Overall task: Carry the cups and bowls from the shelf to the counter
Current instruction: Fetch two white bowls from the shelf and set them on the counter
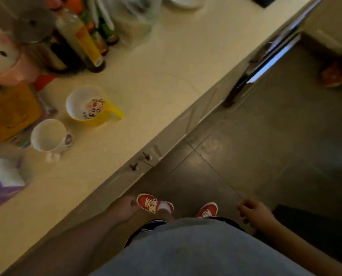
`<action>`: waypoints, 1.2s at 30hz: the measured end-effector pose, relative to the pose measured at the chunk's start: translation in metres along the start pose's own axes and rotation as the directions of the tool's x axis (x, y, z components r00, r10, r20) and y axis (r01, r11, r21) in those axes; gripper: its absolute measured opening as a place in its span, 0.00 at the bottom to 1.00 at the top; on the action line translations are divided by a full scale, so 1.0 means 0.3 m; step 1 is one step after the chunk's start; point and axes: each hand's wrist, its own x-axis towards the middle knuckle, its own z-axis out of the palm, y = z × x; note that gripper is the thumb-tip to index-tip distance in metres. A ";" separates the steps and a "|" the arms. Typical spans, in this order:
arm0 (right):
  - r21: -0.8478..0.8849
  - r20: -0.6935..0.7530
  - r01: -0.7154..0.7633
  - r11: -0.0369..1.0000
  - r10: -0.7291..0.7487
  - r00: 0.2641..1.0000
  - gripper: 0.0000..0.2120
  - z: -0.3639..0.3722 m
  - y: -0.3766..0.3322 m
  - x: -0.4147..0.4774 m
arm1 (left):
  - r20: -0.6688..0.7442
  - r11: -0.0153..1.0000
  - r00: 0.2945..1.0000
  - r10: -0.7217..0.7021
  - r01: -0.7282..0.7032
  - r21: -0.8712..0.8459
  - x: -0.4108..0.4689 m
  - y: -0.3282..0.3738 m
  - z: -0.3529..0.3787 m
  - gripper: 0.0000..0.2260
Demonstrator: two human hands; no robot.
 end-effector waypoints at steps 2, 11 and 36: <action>0.069 0.003 -0.062 0.996 0.062 0.998 0.06 -0.039 0.126 -0.010 | 0.005 1.000 1.000 0.007 -0.007 -0.002 0.019 0.103 0.018 0.10; 0.326 0.053 -0.198 0.924 0.191 0.980 0.09 -0.176 0.551 -0.020 | 0.039 0.981 0.980 0.194 -0.194 0.005 0.040 0.687 0.110 0.11; 0.780 -0.127 -0.154 0.606 0.395 0.910 0.11 -1.119 0.535 0.421 | 0.208 0.878 0.943 0.261 -0.321 0.354 0.642 1.909 -0.302 0.11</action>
